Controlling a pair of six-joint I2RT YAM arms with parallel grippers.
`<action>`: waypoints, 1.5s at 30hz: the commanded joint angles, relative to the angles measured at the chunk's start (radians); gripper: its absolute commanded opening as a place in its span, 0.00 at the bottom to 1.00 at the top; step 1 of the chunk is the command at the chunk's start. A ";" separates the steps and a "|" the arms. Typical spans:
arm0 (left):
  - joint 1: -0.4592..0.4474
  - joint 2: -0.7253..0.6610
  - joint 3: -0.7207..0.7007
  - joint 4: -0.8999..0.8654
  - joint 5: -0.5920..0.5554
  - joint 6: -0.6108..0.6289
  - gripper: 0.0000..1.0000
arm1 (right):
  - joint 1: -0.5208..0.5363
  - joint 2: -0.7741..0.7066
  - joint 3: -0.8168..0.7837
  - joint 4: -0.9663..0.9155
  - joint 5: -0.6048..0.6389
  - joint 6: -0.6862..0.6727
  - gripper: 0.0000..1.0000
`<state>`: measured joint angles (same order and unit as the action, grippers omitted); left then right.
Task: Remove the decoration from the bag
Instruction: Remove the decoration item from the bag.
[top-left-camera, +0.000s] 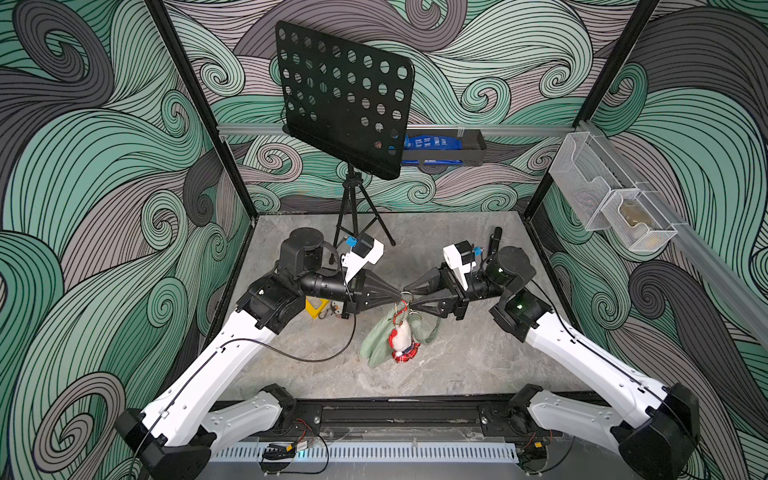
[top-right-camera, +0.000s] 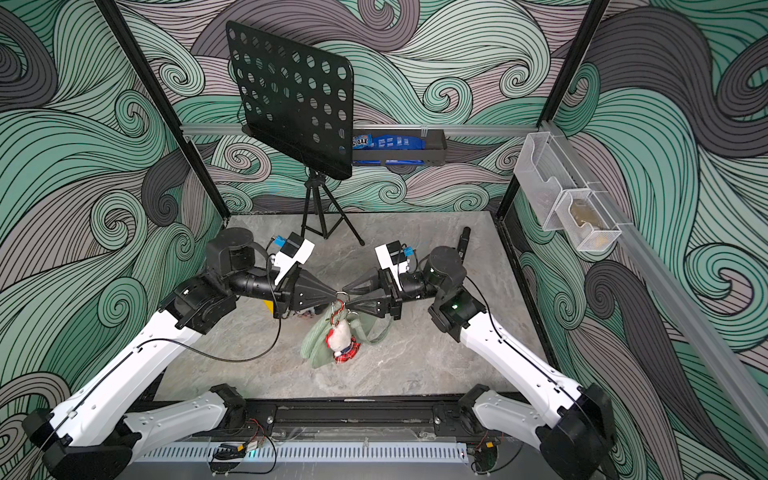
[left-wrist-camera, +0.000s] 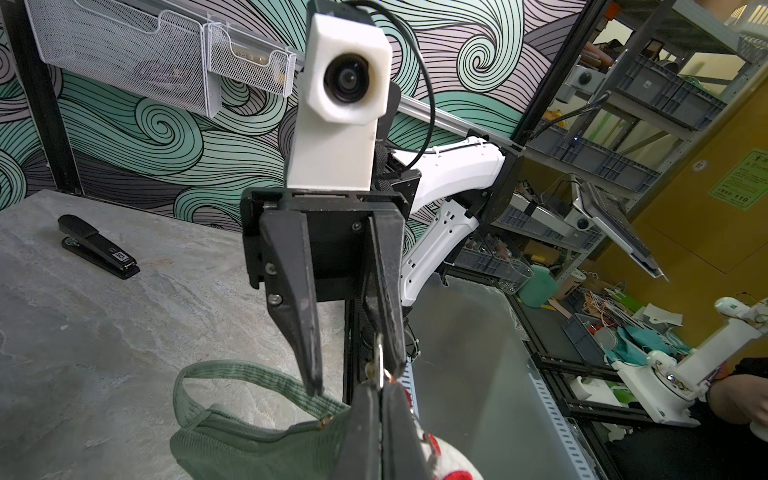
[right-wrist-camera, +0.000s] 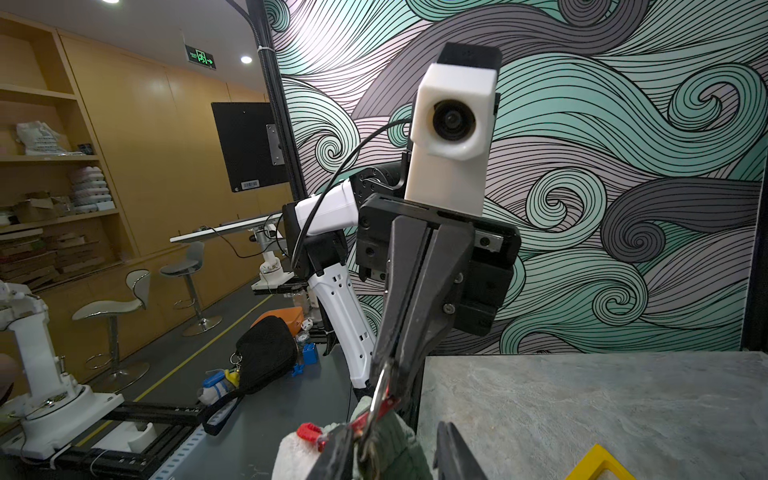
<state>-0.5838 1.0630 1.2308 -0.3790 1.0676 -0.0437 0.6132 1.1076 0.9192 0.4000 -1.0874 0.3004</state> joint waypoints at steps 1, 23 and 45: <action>0.004 -0.005 0.038 0.010 0.033 0.019 0.00 | 0.009 0.004 0.029 0.022 -0.008 0.009 0.27; -0.008 -0.180 -0.147 0.144 -0.423 -0.114 0.66 | 0.010 -0.063 0.036 -0.079 0.212 -0.035 0.00; -0.240 -0.196 -0.154 0.051 -0.841 -0.034 0.57 | 0.074 -0.101 0.005 -0.090 0.512 -0.100 0.00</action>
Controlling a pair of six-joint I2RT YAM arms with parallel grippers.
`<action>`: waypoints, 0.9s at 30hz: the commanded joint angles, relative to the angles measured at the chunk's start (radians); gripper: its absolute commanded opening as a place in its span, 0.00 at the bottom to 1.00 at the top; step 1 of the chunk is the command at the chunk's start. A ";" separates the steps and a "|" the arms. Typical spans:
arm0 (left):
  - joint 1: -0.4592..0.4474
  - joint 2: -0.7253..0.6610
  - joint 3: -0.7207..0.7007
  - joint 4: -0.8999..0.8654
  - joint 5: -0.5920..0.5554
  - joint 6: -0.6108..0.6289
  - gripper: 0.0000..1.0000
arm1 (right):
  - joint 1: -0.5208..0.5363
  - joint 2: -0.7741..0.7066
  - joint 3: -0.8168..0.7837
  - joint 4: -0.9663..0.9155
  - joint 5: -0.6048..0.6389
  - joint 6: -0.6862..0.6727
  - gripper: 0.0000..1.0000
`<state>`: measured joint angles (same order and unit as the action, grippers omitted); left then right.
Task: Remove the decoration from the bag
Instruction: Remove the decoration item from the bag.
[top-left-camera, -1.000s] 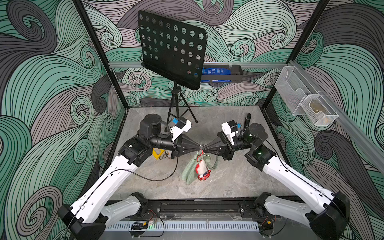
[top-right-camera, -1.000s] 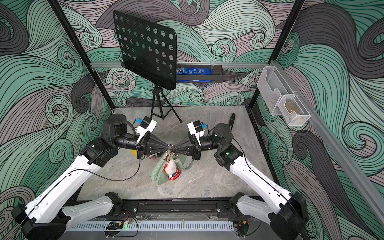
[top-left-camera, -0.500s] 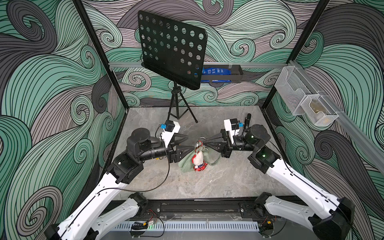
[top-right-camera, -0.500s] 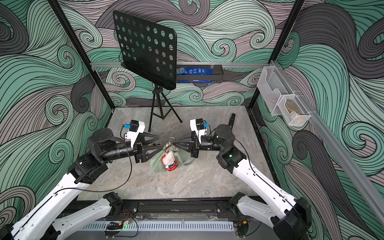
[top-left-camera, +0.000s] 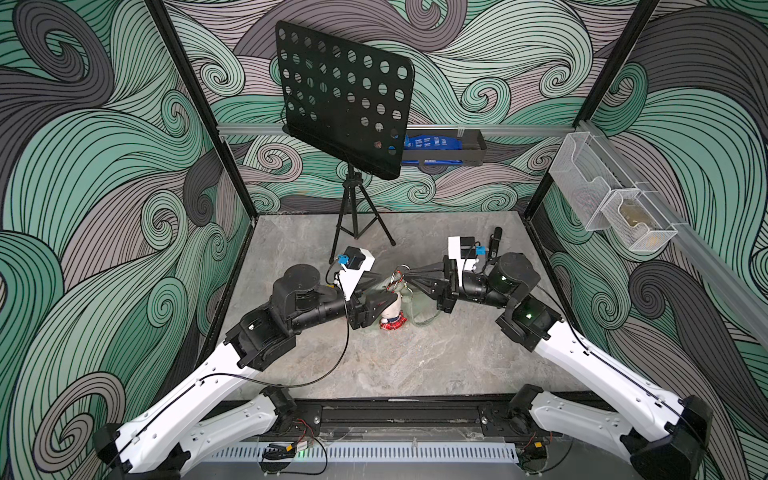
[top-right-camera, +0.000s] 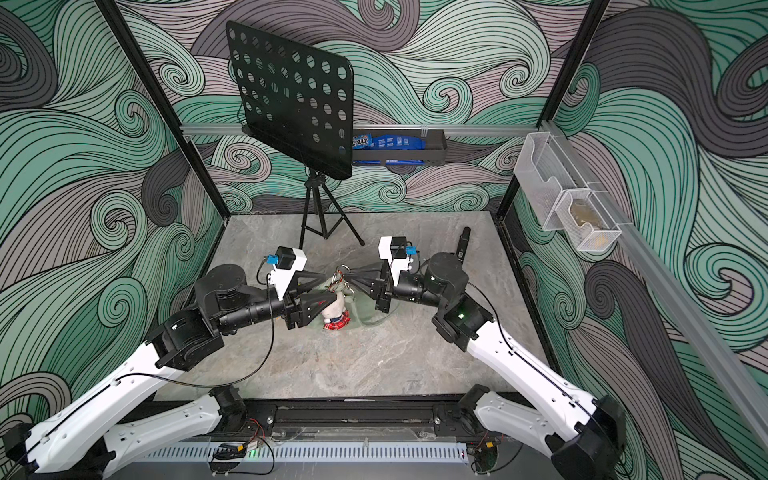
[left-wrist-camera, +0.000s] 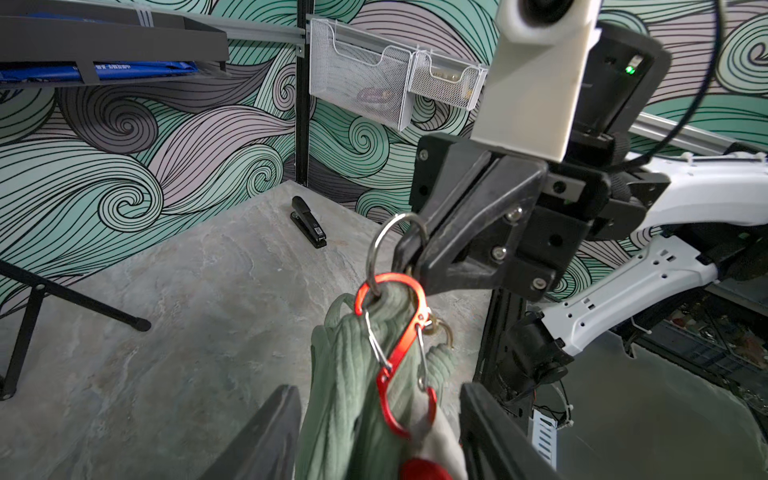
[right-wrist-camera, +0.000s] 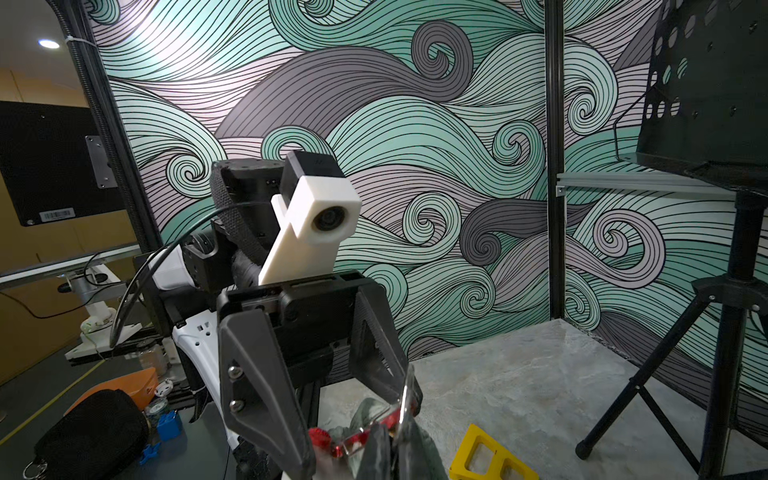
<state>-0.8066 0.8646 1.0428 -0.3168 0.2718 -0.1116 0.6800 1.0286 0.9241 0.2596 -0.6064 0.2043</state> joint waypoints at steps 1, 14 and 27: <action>-0.022 0.003 0.035 -0.011 -0.048 0.037 0.53 | 0.008 -0.022 -0.002 0.052 0.032 -0.003 0.00; -0.050 -0.028 0.038 0.020 -0.111 0.102 0.55 | 0.016 -0.010 -0.013 0.045 0.050 -0.020 0.00; -0.058 0.002 0.032 0.072 -0.058 0.107 0.40 | 0.035 0.002 -0.013 0.042 0.068 -0.032 0.00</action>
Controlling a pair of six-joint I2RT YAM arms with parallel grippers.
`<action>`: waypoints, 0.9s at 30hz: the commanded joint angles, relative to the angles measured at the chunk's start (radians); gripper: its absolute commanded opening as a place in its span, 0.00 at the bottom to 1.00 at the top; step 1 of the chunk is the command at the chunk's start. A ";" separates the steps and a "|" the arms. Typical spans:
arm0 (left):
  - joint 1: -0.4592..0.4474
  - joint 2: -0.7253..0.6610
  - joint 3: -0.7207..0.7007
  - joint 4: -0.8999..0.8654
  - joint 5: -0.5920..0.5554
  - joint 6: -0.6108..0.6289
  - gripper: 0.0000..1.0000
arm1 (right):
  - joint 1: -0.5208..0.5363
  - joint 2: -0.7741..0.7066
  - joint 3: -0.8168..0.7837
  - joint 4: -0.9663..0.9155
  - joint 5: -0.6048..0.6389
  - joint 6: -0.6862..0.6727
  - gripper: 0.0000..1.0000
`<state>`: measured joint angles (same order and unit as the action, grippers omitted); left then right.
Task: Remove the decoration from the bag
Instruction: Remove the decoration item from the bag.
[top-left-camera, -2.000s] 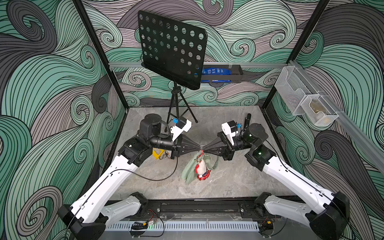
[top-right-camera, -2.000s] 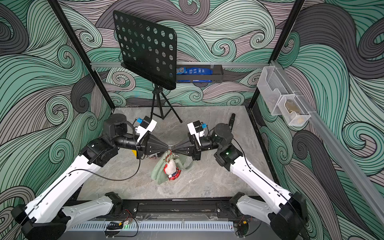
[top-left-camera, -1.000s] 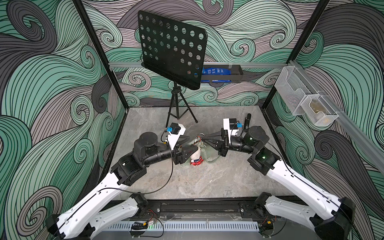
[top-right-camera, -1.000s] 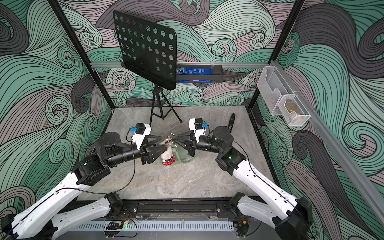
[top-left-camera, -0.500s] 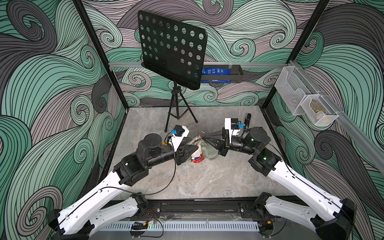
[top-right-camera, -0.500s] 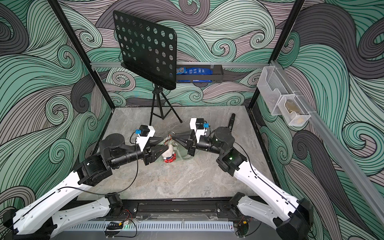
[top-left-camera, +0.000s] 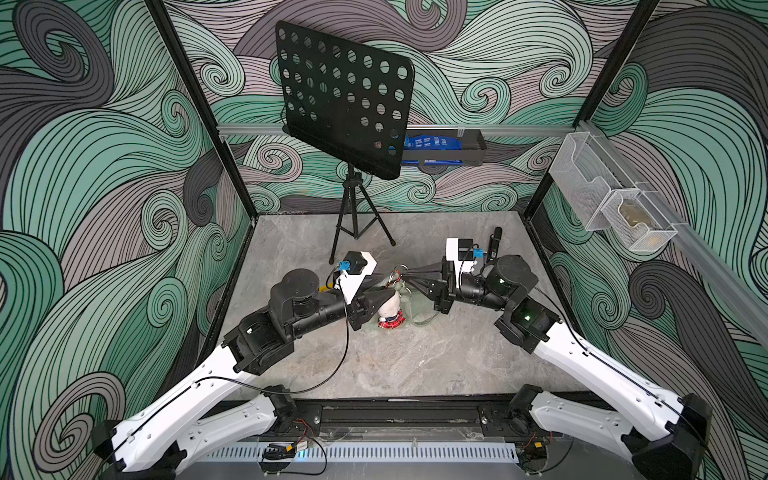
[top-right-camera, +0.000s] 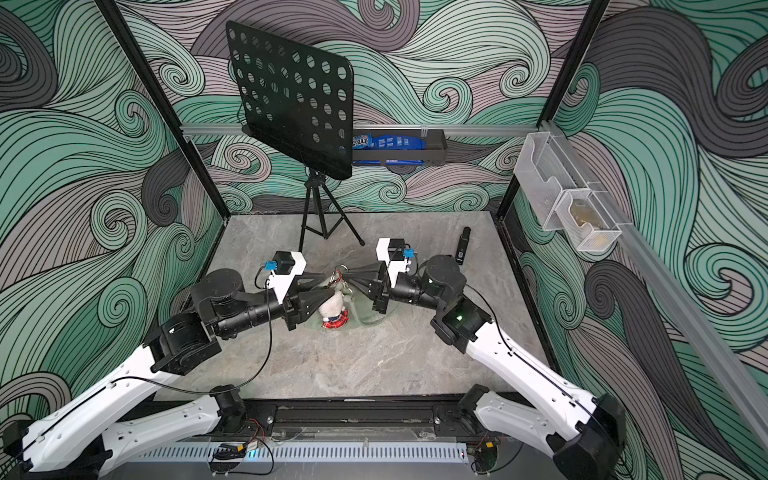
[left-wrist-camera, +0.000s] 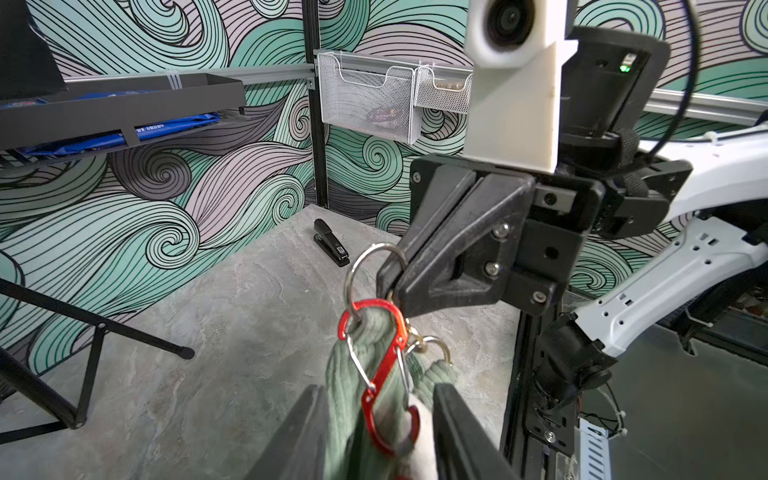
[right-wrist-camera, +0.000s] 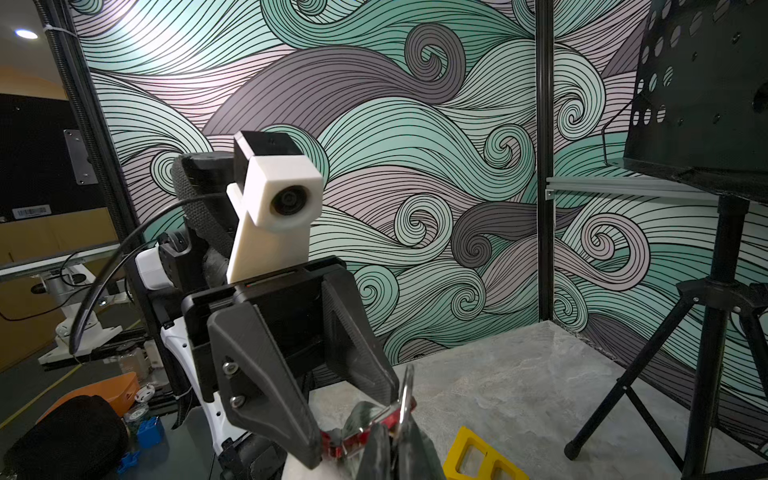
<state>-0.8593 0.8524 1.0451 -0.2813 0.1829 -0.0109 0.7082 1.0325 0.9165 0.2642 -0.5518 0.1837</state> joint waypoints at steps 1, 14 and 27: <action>-0.005 0.019 0.031 0.037 0.038 0.006 0.37 | 0.007 0.000 -0.005 0.039 0.015 -0.012 0.00; -0.004 0.047 0.026 0.049 0.026 -0.005 0.35 | 0.009 -0.008 -0.007 0.046 -0.002 -0.003 0.00; -0.004 0.024 0.005 0.062 -0.005 -0.016 0.22 | 0.009 -0.032 -0.039 0.064 -0.072 -0.004 0.00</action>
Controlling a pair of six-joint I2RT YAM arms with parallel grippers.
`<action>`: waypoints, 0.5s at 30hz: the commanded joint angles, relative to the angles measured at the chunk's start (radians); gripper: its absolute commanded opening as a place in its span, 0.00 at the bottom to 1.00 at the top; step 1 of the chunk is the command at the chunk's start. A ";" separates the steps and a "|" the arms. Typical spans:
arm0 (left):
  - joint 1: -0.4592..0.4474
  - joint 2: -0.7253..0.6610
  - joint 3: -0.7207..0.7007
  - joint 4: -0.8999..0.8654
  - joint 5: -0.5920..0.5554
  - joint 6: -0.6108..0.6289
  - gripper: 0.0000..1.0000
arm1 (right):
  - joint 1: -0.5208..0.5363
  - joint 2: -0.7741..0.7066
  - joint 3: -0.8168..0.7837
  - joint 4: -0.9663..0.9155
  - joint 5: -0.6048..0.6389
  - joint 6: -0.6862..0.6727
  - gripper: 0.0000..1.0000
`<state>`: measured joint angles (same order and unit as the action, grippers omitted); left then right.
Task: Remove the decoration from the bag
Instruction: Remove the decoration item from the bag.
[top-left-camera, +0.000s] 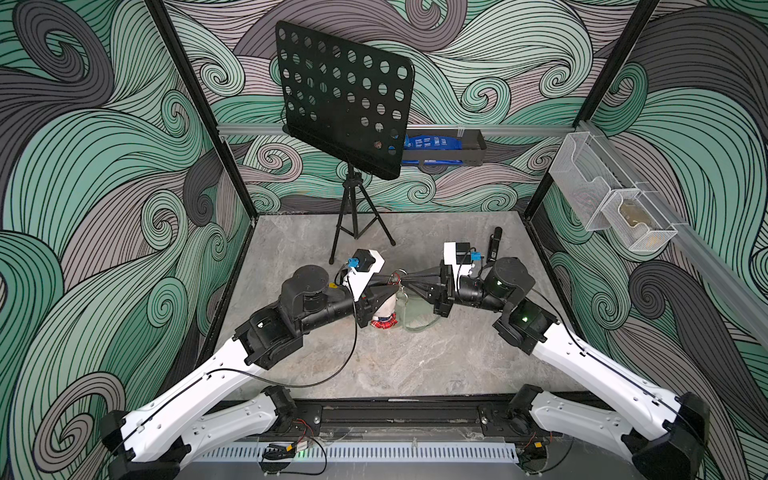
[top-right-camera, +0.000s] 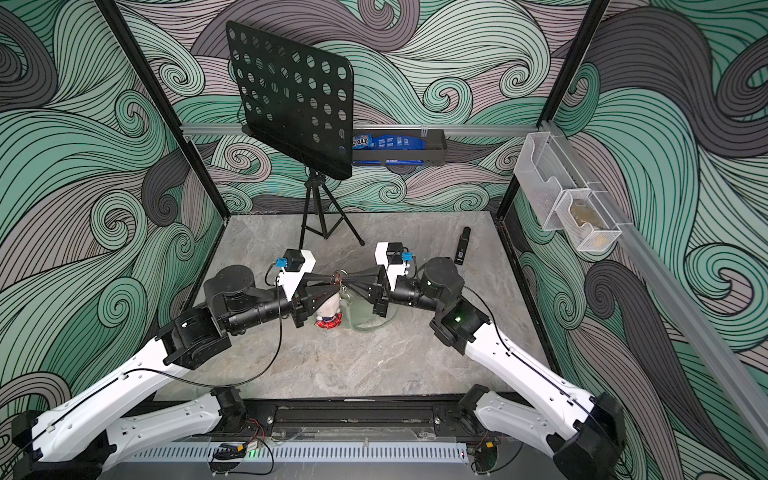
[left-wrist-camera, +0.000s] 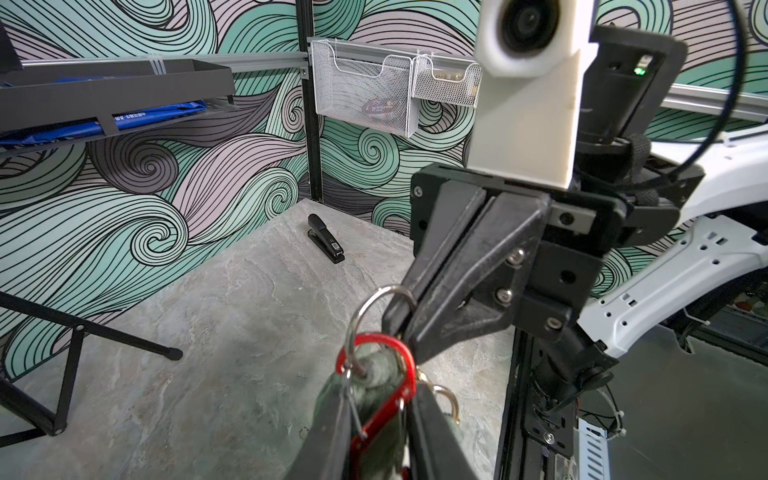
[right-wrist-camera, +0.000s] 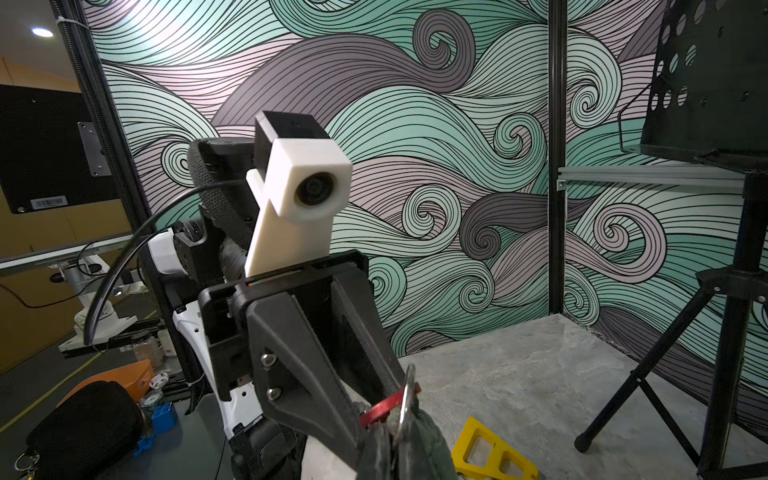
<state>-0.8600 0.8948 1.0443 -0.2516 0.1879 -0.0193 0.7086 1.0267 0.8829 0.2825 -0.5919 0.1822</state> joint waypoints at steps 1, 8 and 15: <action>-0.004 -0.020 0.004 0.031 -0.009 -0.008 0.21 | 0.008 -0.029 -0.005 0.044 -0.029 -0.005 0.00; -0.004 -0.034 -0.013 0.019 0.008 -0.001 0.10 | 0.008 -0.044 -0.001 0.032 -0.013 -0.010 0.00; -0.003 -0.054 -0.020 0.006 0.066 0.032 0.05 | 0.006 -0.046 -0.001 0.023 -0.014 -0.010 0.00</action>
<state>-0.8600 0.8650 1.0248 -0.2504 0.2188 -0.0086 0.7136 1.0019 0.8814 0.2829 -0.6029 0.1814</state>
